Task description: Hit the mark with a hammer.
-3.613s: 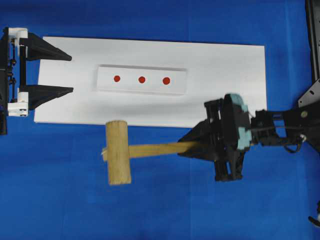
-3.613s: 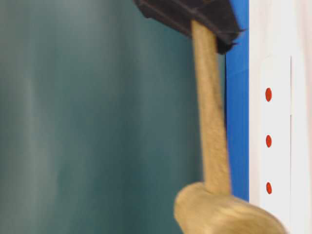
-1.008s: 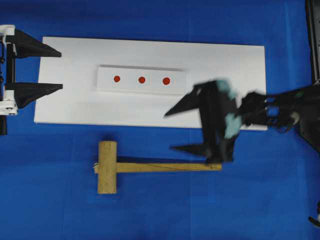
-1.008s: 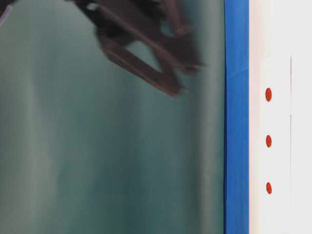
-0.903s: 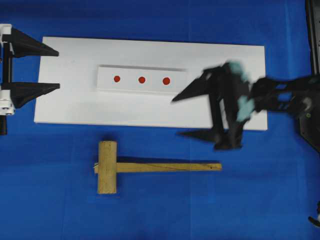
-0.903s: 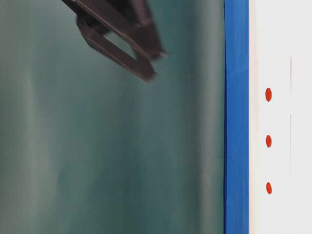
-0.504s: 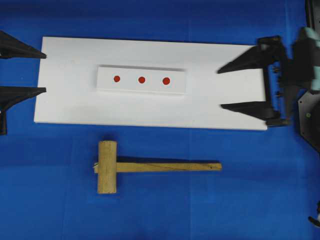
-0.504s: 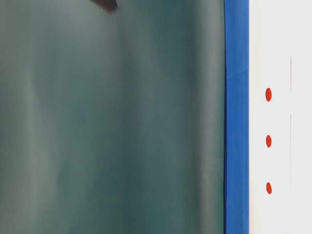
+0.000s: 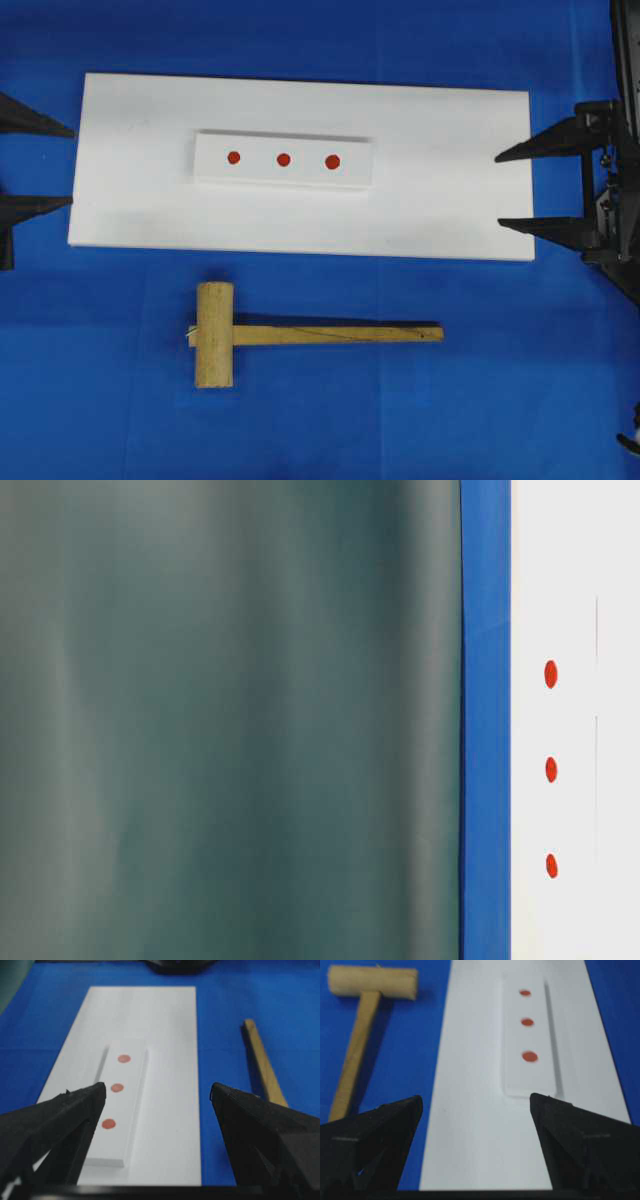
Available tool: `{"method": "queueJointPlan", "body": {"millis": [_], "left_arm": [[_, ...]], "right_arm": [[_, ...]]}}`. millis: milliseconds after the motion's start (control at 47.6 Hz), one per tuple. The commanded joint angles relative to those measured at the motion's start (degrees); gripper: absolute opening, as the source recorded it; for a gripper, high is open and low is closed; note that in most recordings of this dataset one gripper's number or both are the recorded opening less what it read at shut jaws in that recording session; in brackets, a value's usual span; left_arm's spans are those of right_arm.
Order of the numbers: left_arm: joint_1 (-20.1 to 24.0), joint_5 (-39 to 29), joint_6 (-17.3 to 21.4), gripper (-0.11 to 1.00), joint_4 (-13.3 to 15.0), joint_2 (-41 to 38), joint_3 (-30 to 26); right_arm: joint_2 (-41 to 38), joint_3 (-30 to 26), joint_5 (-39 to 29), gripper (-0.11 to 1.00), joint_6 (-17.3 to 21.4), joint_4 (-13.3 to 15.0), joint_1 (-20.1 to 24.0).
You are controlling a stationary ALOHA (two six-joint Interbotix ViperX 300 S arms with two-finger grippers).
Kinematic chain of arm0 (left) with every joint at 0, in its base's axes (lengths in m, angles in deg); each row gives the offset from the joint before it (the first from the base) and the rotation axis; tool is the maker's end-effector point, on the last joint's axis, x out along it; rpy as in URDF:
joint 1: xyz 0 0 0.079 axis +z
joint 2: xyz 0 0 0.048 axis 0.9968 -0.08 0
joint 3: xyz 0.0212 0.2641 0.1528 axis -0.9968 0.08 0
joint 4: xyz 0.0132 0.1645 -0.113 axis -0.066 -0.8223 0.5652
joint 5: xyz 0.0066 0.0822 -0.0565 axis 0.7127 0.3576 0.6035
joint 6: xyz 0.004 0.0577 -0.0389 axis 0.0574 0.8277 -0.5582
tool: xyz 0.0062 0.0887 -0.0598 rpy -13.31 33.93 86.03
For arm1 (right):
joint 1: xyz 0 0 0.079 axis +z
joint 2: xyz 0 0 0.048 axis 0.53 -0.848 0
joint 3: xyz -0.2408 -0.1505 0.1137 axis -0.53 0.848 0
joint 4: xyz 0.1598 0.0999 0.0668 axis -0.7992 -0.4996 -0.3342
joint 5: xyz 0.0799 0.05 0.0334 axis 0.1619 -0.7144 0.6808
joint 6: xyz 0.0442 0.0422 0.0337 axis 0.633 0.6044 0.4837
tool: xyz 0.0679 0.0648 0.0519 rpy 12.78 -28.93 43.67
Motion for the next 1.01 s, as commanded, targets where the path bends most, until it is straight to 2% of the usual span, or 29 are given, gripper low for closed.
{"method": "queueJointPlan", "body": {"millis": [0, 210, 378, 987], "left_arm": [[-0.18, 0.26, 0.0, 0.84, -0.09, 0.44, 0.35], [-0.18, 0.97, 0.09, 0.84, -0.09, 1.14, 2.55], [-0.18, 2.55, 0.09, 0.84, -0.09, 1.14, 3.6], [-0.18, 1.93, 0.26, 0.84, -0.09, 1.32, 3.34]], "right_arm": [[1.05, 1.76, 2.72, 0.79, 0.09, -0.62, 0.09], [3.08, 5.8, 6.68, 0.79, 0.09, -2.02, 1.93], [2.9, 5.8, 7.21, 0.79, 0.18, -2.11, 2.72], [3.52, 5.54, 7.12, 0.79, 0.09, -2.02, 2.72]]}}
